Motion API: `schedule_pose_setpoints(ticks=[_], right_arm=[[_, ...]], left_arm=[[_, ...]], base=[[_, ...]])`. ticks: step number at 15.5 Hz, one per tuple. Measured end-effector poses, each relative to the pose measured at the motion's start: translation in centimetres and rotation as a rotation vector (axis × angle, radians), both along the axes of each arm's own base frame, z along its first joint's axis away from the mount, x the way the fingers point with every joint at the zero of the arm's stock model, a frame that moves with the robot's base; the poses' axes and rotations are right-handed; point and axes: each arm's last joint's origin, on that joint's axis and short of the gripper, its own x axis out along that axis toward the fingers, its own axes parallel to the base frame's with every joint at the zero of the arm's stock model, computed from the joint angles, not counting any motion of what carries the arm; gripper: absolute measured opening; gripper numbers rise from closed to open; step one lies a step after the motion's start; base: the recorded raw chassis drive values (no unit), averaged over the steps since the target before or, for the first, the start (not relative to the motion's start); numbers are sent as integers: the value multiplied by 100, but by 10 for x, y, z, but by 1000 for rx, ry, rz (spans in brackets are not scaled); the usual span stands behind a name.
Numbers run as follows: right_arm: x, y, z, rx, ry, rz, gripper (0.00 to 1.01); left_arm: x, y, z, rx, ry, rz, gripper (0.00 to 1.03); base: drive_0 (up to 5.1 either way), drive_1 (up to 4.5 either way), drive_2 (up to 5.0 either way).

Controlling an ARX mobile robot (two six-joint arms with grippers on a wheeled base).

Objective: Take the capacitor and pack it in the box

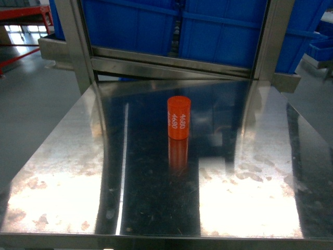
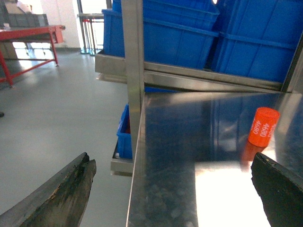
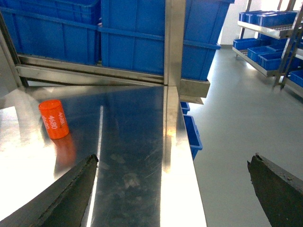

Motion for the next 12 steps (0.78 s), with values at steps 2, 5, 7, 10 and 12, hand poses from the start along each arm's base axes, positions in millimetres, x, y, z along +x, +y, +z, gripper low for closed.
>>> schedule_pose_setpoints(ticks=[2,5,7,10,12], right_arm=[[0,0,0,0,4,0,98],[0,0,0,0,4,0,98],[0,0,0,0,4,0,98],[0,0,0,0,4,0,98],[0,0,0,0,4,0,98]], left_arm=[[0,0,-1,0,5,1,98],[0,0,-1,0,8,1,98],[0,0,-1,0,8,1,98],[0,0,-1,0,8,1,98],[0,0,-1,0,8,1,98]], base=[[0,0,0],[0,0,0],[0,0,0],[0,0,0],[0,0,0]])
